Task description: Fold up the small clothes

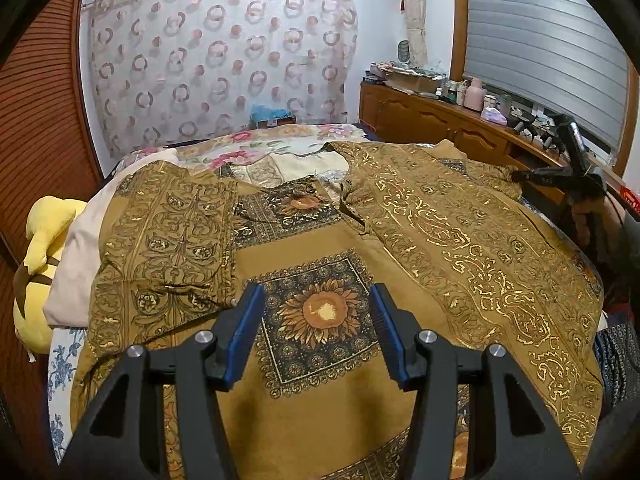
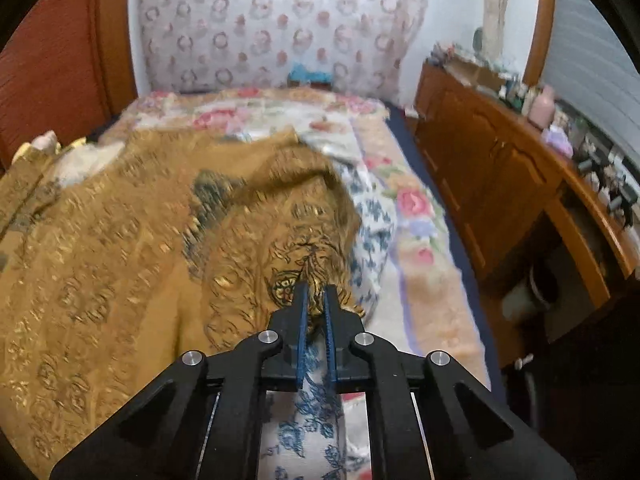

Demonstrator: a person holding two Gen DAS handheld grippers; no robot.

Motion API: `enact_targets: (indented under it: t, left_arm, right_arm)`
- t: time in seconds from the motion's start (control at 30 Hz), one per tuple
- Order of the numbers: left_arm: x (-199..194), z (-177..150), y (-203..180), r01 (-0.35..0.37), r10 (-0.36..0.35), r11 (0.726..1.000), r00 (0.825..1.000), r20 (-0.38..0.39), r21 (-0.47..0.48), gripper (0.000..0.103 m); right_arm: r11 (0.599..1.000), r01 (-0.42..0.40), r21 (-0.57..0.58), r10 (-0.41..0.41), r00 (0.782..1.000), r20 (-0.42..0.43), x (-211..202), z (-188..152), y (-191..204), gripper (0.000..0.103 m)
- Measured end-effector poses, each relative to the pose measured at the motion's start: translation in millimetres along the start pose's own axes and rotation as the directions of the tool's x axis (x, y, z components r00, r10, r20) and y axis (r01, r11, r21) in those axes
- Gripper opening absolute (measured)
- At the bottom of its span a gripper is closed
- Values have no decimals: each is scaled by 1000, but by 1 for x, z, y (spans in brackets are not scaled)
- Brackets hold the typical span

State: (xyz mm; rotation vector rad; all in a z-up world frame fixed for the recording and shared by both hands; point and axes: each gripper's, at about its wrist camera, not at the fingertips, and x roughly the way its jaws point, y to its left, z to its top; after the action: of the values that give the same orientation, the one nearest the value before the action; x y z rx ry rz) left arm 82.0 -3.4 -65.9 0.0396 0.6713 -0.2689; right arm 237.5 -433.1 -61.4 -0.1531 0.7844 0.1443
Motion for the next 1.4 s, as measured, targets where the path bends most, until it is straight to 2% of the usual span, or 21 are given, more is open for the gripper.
enact_targets:
  t: [0.17,0.3,0.4,0.5,0.73,0.8,0.87,0.97,1.03,1.2,1.4]
  left_arm:
    - [-1,0,4,-6,6,1000,1000,9,-12,53]
    - [-3,0,7,-10,11,1000,1000,18,-26,53]
    - [-6,-1,8,-9,10,999,1000,26,-31,53]
    - [-7,-1,10,-12,13,999,999,32,-33,53]
    - [-14,0,12,-21,24,999,998,54,-49,53]
    - [-16,0,13,-23,26,998,998,61,-52,53]
    - [-16,1,14,-23,26,998,998,62,-55,53]
    - [-16,1,14,-22,25,998,998,63,-54,53]
    - [-17,1,13,-20,24,998,998,64,-53,53]
    - [-16,1,10,-19,22,999,998,61,-46,53]
    - [-14,1,7,-17,19,999,998,56,-43,53]
  right_arm:
    - [997,-69,-38,72,993,89,-29,11,24,4]
    - [987,-104,-120,118,986,115,-44,15,65,4]
    - [970,-175,-168,192,977,90,-48,1,96,4]
    - [955,-220,-199,232,972,40,-43,-16,120,4]
    - [934,-279,-223,277,960,-41,-35,-45,149,4]
    - [932,-291,-218,288,957,-44,-38,-47,150,4]
    - [935,-282,-215,283,959,-26,-44,-46,145,12]
    - [953,-246,-177,255,966,29,-56,-37,127,28]
    - [970,-199,-137,209,976,66,-60,-27,110,47]
    - [992,-124,-23,126,985,120,-55,-6,60,53]
    - [993,-96,75,97,995,-10,-1,2,24,53]
